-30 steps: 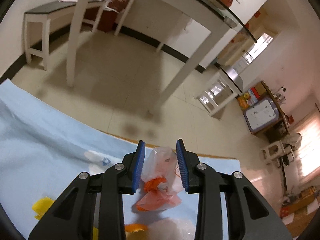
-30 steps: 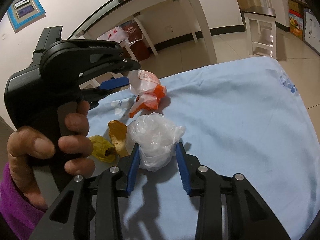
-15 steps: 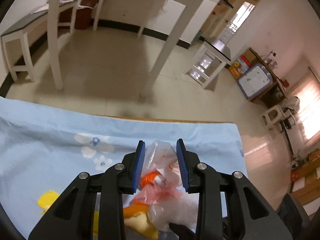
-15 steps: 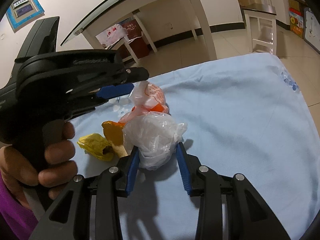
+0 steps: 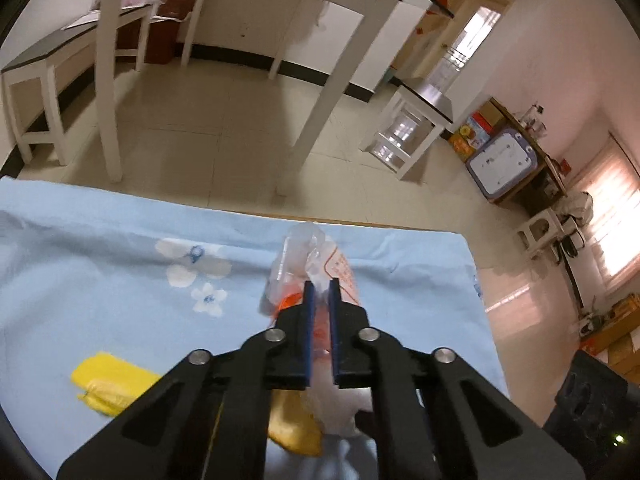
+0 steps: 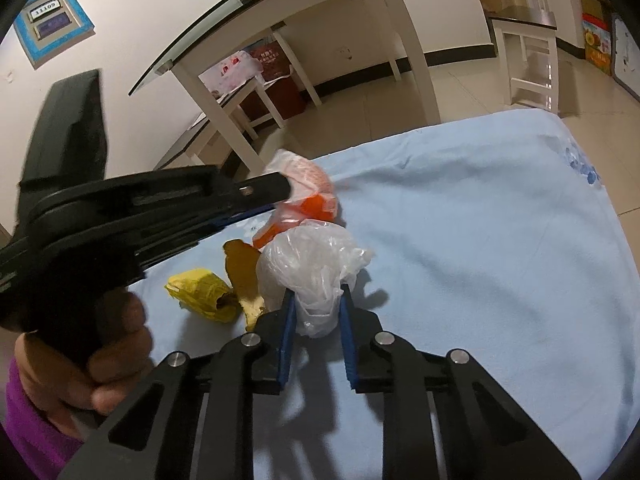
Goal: Collect trash
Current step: 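Lift the orange-red bag and clear bag with both tools toward the pink bucket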
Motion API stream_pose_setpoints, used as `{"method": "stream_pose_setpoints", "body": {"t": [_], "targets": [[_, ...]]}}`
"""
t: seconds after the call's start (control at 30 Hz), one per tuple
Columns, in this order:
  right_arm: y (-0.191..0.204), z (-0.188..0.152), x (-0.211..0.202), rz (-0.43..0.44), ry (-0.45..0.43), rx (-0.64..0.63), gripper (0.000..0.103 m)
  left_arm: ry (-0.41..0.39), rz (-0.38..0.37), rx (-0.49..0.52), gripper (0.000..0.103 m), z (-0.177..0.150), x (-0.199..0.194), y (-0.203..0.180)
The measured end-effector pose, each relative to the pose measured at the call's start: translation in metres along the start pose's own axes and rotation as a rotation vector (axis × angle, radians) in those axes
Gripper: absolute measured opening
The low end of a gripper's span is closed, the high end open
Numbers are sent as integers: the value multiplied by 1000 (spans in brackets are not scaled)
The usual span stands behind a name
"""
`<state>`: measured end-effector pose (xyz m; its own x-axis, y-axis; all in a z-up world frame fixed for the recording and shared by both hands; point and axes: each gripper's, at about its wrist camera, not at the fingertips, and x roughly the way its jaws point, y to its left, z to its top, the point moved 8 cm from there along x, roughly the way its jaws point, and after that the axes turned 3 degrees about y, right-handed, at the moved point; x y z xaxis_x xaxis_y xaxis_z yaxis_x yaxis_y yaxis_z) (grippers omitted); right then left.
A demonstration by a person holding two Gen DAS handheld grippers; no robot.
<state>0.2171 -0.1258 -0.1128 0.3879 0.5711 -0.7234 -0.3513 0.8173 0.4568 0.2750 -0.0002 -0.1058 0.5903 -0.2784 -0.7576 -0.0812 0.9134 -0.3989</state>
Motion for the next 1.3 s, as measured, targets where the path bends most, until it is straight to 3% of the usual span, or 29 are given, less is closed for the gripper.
{"method": "stream_pose_setpoints", "body": {"t": [0.13, 0.37, 0.7, 0.93, 1.3], "targets": [[-1, 0, -1, 3, -1, 12, 18, -38, 26, -11, 4, -3, -16, 5], [-3, 1, -3, 1, -5, 19, 18, -111, 1, -82, 4, -7, -68, 8], [-4, 0, -4, -16, -11, 2, 18, -171, -14, -131, 4, -50, -145, 8], [-3, -3, -6, -20, -7, -4, 18, -214, 11, -157, 4, -88, -200, 27], [14, -28, -25, -97, -5, -81, 18, -315, 96, -155, 4, -114, -260, 57]]}}
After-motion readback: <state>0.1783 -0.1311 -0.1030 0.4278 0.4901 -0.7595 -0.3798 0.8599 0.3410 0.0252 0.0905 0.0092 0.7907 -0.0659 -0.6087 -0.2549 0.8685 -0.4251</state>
